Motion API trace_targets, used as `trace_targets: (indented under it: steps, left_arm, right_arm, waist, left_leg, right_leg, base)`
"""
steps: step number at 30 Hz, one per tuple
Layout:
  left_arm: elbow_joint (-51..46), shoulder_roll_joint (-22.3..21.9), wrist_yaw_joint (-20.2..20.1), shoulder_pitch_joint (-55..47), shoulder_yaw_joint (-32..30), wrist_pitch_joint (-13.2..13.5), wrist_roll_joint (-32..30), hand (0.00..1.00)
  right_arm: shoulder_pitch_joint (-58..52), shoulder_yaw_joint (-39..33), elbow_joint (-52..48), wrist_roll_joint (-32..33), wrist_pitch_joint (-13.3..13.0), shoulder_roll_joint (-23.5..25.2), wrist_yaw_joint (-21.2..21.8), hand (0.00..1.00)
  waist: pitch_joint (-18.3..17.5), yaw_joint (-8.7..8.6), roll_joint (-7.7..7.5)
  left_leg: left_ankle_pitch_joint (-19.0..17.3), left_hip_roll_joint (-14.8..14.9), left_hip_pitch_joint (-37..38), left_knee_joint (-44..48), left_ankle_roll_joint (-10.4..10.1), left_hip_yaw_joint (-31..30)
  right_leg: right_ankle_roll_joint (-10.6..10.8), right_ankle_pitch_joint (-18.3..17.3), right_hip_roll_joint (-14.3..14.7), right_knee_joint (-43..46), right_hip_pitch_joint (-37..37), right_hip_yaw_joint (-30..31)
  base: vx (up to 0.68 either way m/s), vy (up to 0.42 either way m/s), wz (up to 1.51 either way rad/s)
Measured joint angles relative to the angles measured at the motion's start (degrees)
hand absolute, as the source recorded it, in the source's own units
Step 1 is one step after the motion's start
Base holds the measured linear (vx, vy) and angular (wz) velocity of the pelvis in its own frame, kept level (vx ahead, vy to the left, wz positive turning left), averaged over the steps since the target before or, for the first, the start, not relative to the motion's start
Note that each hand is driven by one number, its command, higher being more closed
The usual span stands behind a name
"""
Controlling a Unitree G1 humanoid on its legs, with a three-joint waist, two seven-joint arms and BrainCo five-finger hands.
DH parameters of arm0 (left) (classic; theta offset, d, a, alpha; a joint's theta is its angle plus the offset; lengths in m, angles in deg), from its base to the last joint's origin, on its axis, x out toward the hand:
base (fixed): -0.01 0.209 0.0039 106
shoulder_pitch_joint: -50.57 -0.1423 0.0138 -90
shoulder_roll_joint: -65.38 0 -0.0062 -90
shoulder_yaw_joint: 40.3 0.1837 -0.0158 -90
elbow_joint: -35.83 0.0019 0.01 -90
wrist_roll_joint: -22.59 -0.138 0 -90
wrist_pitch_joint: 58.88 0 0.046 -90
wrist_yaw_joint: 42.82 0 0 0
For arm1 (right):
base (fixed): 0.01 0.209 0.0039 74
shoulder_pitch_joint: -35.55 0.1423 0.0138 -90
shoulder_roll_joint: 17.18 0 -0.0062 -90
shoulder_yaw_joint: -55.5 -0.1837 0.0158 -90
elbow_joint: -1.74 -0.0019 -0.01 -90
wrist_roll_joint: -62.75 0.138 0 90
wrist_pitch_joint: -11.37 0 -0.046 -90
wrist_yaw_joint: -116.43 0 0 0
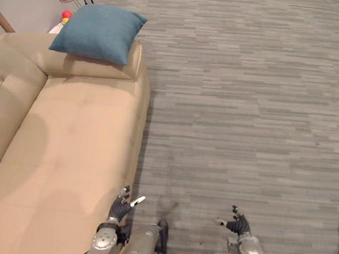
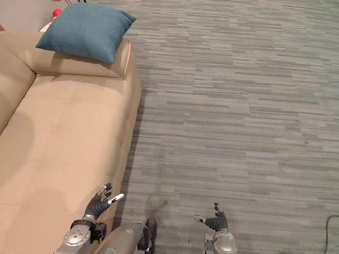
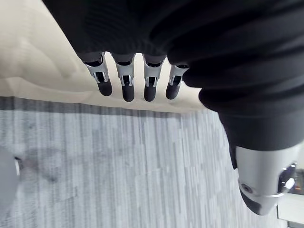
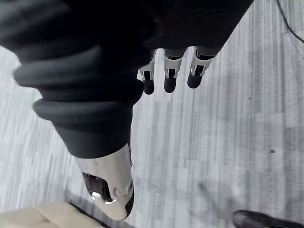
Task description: Pick up cushions and gather them together orderly.
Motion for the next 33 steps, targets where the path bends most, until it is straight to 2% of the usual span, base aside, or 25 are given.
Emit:
trace_targets:
  steps: [1, 2, 3, 5, 7, 9, 10, 11, 12, 13, 15, 17, 18, 20, 21, 23, 24, 25, 26, 27, 28, 29, 31, 32, 33]
  left_arm:
    - [0.0, 0.5, 0.0, -0.1, 0.3, -0.3, 0.1, 0.00]
    - [0.0, 1.4, 0.1, 0.0, 1.1, -0.9, 0.8, 0.00]
    - [-0.2, 1.7, 0.1, 0.2, 1.7, -0.9, 1.1, 0.00]
    - [-0.5, 2.5, 0.2, 1.0, 1.7, -0.9, 1.1, 0.00]
    - [-0.4, 3.1, 0.2, 2.3, 1.7, -1.0, 1.1, 0.00]
    - [-0.4, 2.9, 0.3, 3.0, 1.7, -1.0, 1.1, 0.00]
    - [-0.4, 2.9, 0.4, 3.0, 1.6, -1.0, 1.1, 0.00]
    - [-0.5, 3.2, 0.6, 2.9, 1.5, -1.0, 1.1, 0.00]
    - [-0.2, 3.8, 0.8, 2.3, 1.4, -1.0, 1.1, 0.00]
    - [0.7, 2.3, 1.3, 2.4, 1.5, -1.1, 1.1, 0.00]
    - [0.9, 1.7, 1.5, 2.0, 1.3, -1.1, 1.1, 0.00]
    - [1.5, -0.4, 1.4, 2.1, -0.3, -1.3, 1.1, 0.00]
    - [1.5, -0.7, 1.2, 2.8, -0.4, -1.2, 1.1, 0.00]
    - [1.1, -0.6, 1.1, 2.6, -0.5, -1.1, 1.1, 0.00]
    - [0.4, -0.4, 1.1, 2.1, -0.6, -1.1, 1.1, 0.00]
    - [0.4, -0.5, 1.1, 2.0, -0.6, -1.1, 1.1, 0.00]
    - [0.4, -0.5, 1.1, 2.2, -0.7, -1.1, 1.1, 0.00]
    - [0.5, -0.7, 1.0, 1.6, -0.7, -1.1, 1.1, 0.00]
    - [0.8, -0.8, 0.8, 1.2, -0.8, -1.2, 1.1, 0.00]
    - [0.5, -1.0, 0.5, 1.0, -1.0, -1.3, 1.0, 0.00]
    - [0.2, -0.8, 0.4, 0.9, -2.0, -1.3, 1.0, 0.00]
    - [0.0, -1.2, 0.1, 1.1, -2.8, -1.4, 1.0, 0.00]
    - [0.0, -1.5, 0.0, 0.7, -2.9, -1.7, 1.1, 0.00]
    - [0.0, -1.6, -0.1, -0.4, -2.6, -1.9, 1.3, 0.00]
    - [0.0, -1.6, -0.1, -1.0, -2.6, -1.9, 1.5, 0.00]
  right_arm:
    - [-0.1, 0.0, 0.3, 0.0, 0.0, 0.4, 0.1, 0.00]
    - [-0.6, -0.1, 0.3, -0.1, 0.0, 0.8, 0.1, 0.00]
    - [-1.0, -0.1, 0.2, -0.1, 0.1, 0.8, 0.1, 0.00]
    - [-0.4, -0.1, 0.1, -0.1, 0.1, 0.8, 0.2, 0.00]
    - [0.0, -0.4, 0.1, -0.1, 0.1, 0.5, 0.2, 0.00]
    - [0.0, -0.7, 0.2, -0.1, 0.2, -0.1, 0.2, 0.00]
    - [-0.4, -1.0, 0.2, -0.1, 0.3, 0.0, 0.2, 0.00]
    - [-0.5, -1.0, 0.2, -0.1, 0.4, 0.1, 0.2, 0.00]
    - [-1.5, -1.1, 0.2, -0.1, 0.5, 0.2, 0.2, 0.00]
    - [-1.9, -1.2, 0.3, -0.1, 0.6, -0.5, 0.2, 0.00]
    - [-1.0, -1.6, -0.4, -0.1, 0.5, -0.7, 0.2, 0.00]
    - [-0.2, -0.8, -2.0, 0.5, 0.4, -0.6, 0.1, 0.00]
    - [-0.1, -0.8, -2.1, 1.0, 0.3, -0.5, 0.0, 0.00]
    - [0.8, -0.9, -2.2, 1.2, 0.1, -0.1, -0.1, 0.00]
    - [1.0, -1.0, -2.2, 1.4, 0.1, -0.1, -0.1, 0.00]
    - [1.8, -1.3, -2.1, 1.5, 0.0, -1.1, -0.2, 0.00]
    - [1.8, -2.2, -2.0, 1.5, 0.1, -1.4, -0.1, 0.00]
    - [1.3, -3.1, -2.1, 1.5, 0.1, -1.5, -0.2, 0.00]
    - [0.2, -3.8, -1.6, 1.5, 0.2, -2.0, -0.3, 0.00]
    - [0.1, -3.3, -1.3, 1.5, 0.5, -1.4, -0.2, 0.00]
    - [0.3, -3.2, -1.6, 1.5, 0.3, -1.1, -0.1, 0.00]
    - [1.0, -3.3, -1.4, 1.5, 0.2, -1.0, -0.2, 0.00]
    - [1.3, -3.4, -1.3, 1.0, 0.2, -0.9, -0.1, 0.00]
    - [1.4, -3.4, -1.2, 0.5, 0.2, -0.8, 0.0, 0.00]
    - [1.3, -3.4, -1.2, 0.4, 0.2, -0.7, 0.0, 0.00]
  waist:
    - [0.2, -0.29, -0.03]
    - [0.5, -0.75, 0.03]
    - [0.4, -1.08, 0.34]
    - [0.7, -1.99, 0.90]
    - [1.1, -2.79, 1.38]
    - [2.0, -3.71, 2.29]
    - [2.4, -4.11, 1.30]
    - [2.4, -4.05, 0.72]
    - [1.9, -4.54, -0.74]
    - [1.3, -5.06, 1.91]
    - [0.8, -5.14, 3.46]
    - [1.9, -4.54, 4.66]
    - [2.4, -3.43, 4.78]
    - [3.2, -2.05, 3.27]
    - [3.1, -1.66, 2.12]
    - [3.3, -0.43, 1.94]
    - [3.4, -0.29, 2.57]
    - [3.1, -0.41, 3.41]
    - [3.2, -0.25, 3.92]
    - [2.4, -0.05, 2.04]
    - [2.1, 0.06, 1.54]
    - [2.1, 0.56, 1.44]
    - [2.1, 1.26, 1.36]
    - [2.0, 1.24, 1.20]
    - [2.0, 1.08, 1.13]
  left_leg:
    - [-1.1, -0.4, 2.7, -0.5, 0.3, -0.1]
    - [-2.5, -1.6, 8.8, -3.1, 0.8, -0.8]
    - [-2.7, -2.1, 13.2, -6.1, 0.8, -1.2]
    - [-2.7, -2.1, 18.2, -10.6, 0.8, -2.3]
    - [-2.8, -1.8, 21.8, -12.9, 0.1, -4.4]
    - [-3.6, -0.7, 25.0, -13.7, -1.6, -6.4]
    - [-4.9, -0.9, 27.6, -13.8, -4.1, -8.9]
    - [-5.7, -1.0, 29.0, -13.5, -5.4, -9.8]
    - [-7.4, -1.1, 31.0, -11.2, -7.6, -13.0]
    - [-7.6, 1.3, 30.5, -7.0, -7.9, -14.5]
    - [-2.6, 3.9, 25.2, 4.1, -10.8, -14.6]
    - [13.7, 8.7, 16.1, 25.4, -12.5, -10.5]
    - [9.2, 12.4, 11.2, 36.3, -7.1, -5.6]
    - [4.5, 11.9, 5.6, 39.4, -5.4, -2.0]
    - [2.0, 9.9, 1.2, 35.6, -5.3, -0.7]
    - [0.5, 8.6, -4.5, 24.8, -5.2, 0.2]
    - [0.9, 7.9, -6.1, 16.2, -5.7, 0.3]
    - [3.2, 7.2, -6.1, 5.7, -8.1, 0.3]
    - [9.6, 6.6, -4.7, -1.5, -2.5, 2.5]
    - [9.2, 3.4, -3.2, -3.8, -2.1, 3.4]
    - [8.8, 2.6, -3.4, -3.8, -1.4, 3.6]
    - [6.3, 2.3, -4.1, -0.8, 1.6, 4.0]
    - [2.6, 1.8, -2.1, 0.7, 2.6, 4.4]
    - [1.0, 0.0, 2.0, -1.0, 2.6, 3.4]
    - [0.7, -0.9, 3.9, -2.3, 2.9, 2.9]
  right_leg:
    - [-0.3, 0.7, -0.3, 7.1, -1.4, -1.1]
    - [-3.8, -0.4, -3.0, 16.5, -4.0, -6.7]
    - [-8.0, -2.6, -4.7, 17.8, -6.0, -12.4]
    - [-11.5, -4.7, -5.8, 13.1, -11.6, -19.9]
    - [-11.5, -4.3, -3.7, -0.1, -16.7, -21.3]
    - [-11.1, 1.3, -0.1, -16.4, -17.4, -17.8]
    - [-10.5, 10.4, 2.0, -31.4, -16.9, -13.4]
    - [-11.0, 13.2, 2.5, -34.2, -17.0, -12.5]
    - [-15.1, 20.2, 2.8, -33.4, -17.0, -11.1]
    - [-15.9, 21.0, 3.9, -27.7, -17.7, -13.1]
    - [-17.3, 16.2, 5.1, -25.0, -17.0, -15.2]
    - [-18.0, 13.4, 7.3, -28.8, -9.5, -15.7]
    - [-18.7, 12.9, 8.7, -32.7, -3.2, -15.1]
    - [-19.5, 12.1, 8.0, -37.5, 4.3, -13.8]
    - [-18.4, 11.0, 6.4, -40.1, 7.4, -13.4]
    - [-16.0, 9.3, 4.9, -41.5, 9.6, -13.4]
    - [-14.7, 8.1, 4.4, -41.9, 11.2, -13.7]
    - [-13.4, 6.7, 4.0, -42.4, 13.1, -14.9]
    - [-11.9, 4.3, 3.8, -42.6, 16.4, -16.2]
    - [-11.8, 3.8, 1.2, -42.4, 17.1, -17.2]
    - [-12.0, 4.0, 0.7, -42.3, 17.0, -18.0]
    - [-11.4, 4.1, 0.0, -40.8, 17.2, -18.9]
    - [-7.7, 2.1, -1.6, -31.2, 15.9, -18.6]
    - [-4.3, 2.9, -4.2, -16.3, 11.8, -17.3]
    - [-2.2, 5.1, -5.3, -10.2, 9.8, -16.6]
  base:
    - [0.59, 0.205, -0.02]
    - [0.68, 0.201, 0.14]
    - [0.67, 0.169, 0.16]
    - [0.53, 0.076, 0.22]
    - [0.68, 0.040, 0.46]
    - [0.57, -0.018, 0.62]
    - [0.54, -0.067, 0.62]
    - [0.86, -0.154, 1.01]
    - [0.77, -0.218, 0.94]
    - [0.78, -0.215, 0.86]
    - [0.74, -0.198, 0.30]
    - [0.83, -0.208, 0.03]
    - [0.53, -0.100, -0.13]
    - [0.58, -0.019, -0.15]
    - [0.67, 0.024, -0.10]
    - [0.45, 0.095, -0.10]
    - [0.49, 0.165, 0.09]
    - [0.51, 0.196, 0.45]
    - [0.67, 0.245, 0.67]
    - [0.57, 0.207, 0.62]
    - [0.67, 0.238, 0.53]
    - [0.61, 0.240, 0.46]
    - [0.53, 0.239, 0.47]
    - [0.36, 0.187, 0.40]
    - [0.47, 0.222, 0.78]
